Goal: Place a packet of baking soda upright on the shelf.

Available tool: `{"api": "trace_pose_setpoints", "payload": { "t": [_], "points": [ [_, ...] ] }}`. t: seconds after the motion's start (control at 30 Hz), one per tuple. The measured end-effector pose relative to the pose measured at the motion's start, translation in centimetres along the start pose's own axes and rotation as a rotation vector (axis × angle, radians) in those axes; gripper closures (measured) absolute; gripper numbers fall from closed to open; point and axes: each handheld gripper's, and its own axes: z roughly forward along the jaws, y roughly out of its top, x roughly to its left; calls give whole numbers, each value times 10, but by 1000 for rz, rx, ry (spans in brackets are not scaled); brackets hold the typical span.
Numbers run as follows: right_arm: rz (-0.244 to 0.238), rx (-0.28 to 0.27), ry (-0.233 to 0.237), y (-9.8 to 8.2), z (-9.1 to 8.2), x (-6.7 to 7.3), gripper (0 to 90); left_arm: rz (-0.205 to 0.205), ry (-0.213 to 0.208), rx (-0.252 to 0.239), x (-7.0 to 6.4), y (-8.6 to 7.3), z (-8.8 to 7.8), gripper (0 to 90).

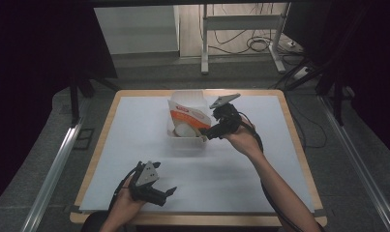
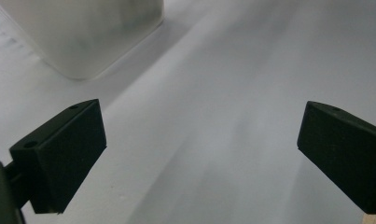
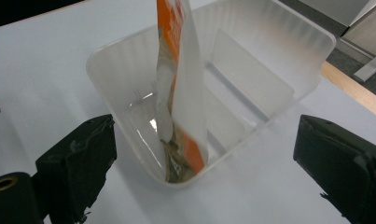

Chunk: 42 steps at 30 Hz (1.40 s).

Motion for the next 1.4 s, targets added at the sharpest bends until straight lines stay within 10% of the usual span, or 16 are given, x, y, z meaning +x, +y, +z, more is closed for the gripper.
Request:
{"api": "trace_pose_setpoints", "payload": {
  "t": [1.13,1.4],
  "points": [
    [116,-37,34,-98,-60,15,0,-4,2,-9,0,0,-1,12],
    [134,-57,-31,-126,-79,16,0,-3,0,-7,0,0,-1,12]
  ]
}}
